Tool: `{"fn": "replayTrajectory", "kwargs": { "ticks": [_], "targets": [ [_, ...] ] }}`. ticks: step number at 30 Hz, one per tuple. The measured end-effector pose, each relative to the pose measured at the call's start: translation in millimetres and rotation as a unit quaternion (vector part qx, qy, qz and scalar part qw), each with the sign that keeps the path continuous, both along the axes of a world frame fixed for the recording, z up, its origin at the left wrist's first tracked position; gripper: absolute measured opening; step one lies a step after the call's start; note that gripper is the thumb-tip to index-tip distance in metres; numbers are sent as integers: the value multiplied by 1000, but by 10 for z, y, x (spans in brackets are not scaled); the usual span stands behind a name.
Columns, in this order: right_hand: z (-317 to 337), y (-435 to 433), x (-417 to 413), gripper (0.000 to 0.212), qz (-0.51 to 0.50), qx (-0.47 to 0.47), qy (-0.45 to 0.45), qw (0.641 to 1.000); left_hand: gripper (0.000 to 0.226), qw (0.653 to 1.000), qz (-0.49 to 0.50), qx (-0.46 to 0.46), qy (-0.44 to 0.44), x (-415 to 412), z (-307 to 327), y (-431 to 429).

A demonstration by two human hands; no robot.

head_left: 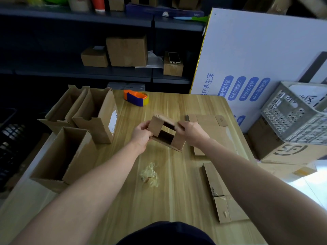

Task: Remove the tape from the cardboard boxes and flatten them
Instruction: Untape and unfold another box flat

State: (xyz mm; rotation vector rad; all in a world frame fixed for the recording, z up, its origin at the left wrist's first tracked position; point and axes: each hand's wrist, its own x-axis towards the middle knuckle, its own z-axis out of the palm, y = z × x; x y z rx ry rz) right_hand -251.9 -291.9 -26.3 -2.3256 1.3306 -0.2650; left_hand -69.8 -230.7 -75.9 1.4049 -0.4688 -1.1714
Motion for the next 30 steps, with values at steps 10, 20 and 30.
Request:
{"fn": "replayTrajectory", "kwargs": {
  "ticks": [10, 20, 30],
  "targets": [
    [44, 89, 76, 22, 95, -167, 124, 973, 55, 935, -59, 66, -344, -36, 41, -30],
    [62, 109, 196, 18, 43, -183, 56, 981, 14, 894, -52, 76, -439, -37, 166, -122],
    [-30, -37, 152, 76, -290, 134, -247, 915, 25, 978, 77, -54, -184, 7, 117, -126]
  ]
}}
